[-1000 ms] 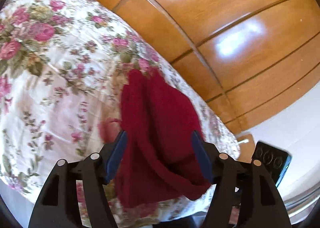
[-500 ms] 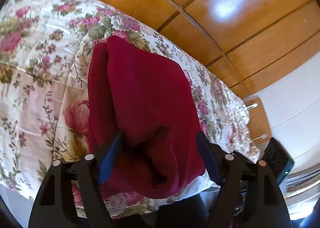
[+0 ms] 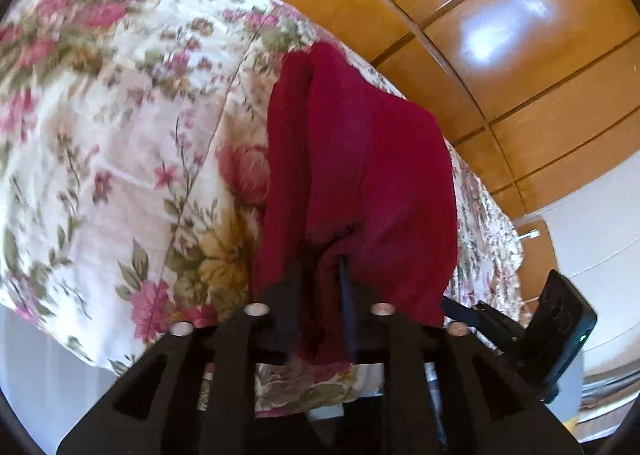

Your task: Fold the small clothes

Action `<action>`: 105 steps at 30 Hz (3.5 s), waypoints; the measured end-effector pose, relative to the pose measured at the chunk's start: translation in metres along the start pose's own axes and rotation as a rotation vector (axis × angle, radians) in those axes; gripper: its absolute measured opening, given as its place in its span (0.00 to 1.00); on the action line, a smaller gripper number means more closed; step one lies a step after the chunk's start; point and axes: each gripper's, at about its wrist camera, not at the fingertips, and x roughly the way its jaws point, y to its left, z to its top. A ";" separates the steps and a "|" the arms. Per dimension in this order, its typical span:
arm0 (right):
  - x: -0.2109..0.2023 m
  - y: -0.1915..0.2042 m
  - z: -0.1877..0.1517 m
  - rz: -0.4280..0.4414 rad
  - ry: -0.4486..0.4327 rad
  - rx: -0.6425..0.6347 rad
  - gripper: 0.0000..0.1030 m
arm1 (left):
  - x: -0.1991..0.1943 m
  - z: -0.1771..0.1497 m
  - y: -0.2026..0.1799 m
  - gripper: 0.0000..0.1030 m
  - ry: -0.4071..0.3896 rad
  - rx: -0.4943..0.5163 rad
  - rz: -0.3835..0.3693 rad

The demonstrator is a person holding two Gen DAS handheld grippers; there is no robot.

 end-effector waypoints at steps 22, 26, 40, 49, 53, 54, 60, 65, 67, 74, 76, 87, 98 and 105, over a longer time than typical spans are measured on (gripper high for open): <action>0.061 -0.130 0.083 0.207 -0.029 0.464 0.76 | 0.057 0.042 0.046 0.42 0.001 -0.027 -0.210; 0.051 -0.123 0.087 0.196 -0.044 0.430 0.45 | 0.054 0.041 0.049 0.35 -0.006 -0.007 -0.274; -0.136 -0.208 0.045 -0.067 -0.382 0.490 0.40 | 0.121 0.081 -0.129 0.34 0.106 0.339 -0.426; -0.202 -0.331 -0.023 -0.346 -0.437 0.708 0.42 | 0.260 0.070 -0.294 0.34 0.262 0.623 -0.307; -0.170 -0.372 -0.054 -0.458 -0.308 0.791 0.53 | 0.311 0.044 -0.303 0.44 0.312 0.707 -0.141; -0.164 -0.378 -0.064 -0.460 -0.317 0.816 0.60 | 0.313 0.044 -0.301 0.57 0.302 0.694 -0.136; -0.189 -0.352 -0.055 -0.612 -0.343 0.756 0.81 | 0.284 0.061 -0.283 0.61 0.253 0.621 -0.116; -0.216 -0.292 -0.035 -0.676 -0.423 0.636 0.69 | 0.241 0.048 -0.301 0.61 0.085 0.695 -0.047; -0.203 -0.269 -0.033 -0.662 -0.401 0.586 0.66 | 0.246 0.038 -0.301 0.61 0.053 0.736 0.014; -0.122 -0.240 -0.037 -0.911 -0.214 0.463 0.66 | 0.255 0.032 -0.295 0.63 0.037 0.712 0.110; -0.132 -0.235 -0.036 -0.885 -0.245 0.495 0.72 | 0.238 0.028 -0.295 0.63 0.001 0.719 0.114; -0.162 -0.188 -0.049 -0.978 -0.357 0.680 0.97 | 0.156 -0.003 -0.276 0.83 -0.176 0.717 0.168; -0.165 -0.153 -0.061 -1.056 -0.380 0.740 0.98 | 0.118 -0.035 -0.269 0.90 -0.245 0.722 0.191; -0.171 -0.140 -0.058 -1.069 -0.412 0.730 0.98 | 0.109 -0.040 -0.269 0.95 -0.254 0.713 0.185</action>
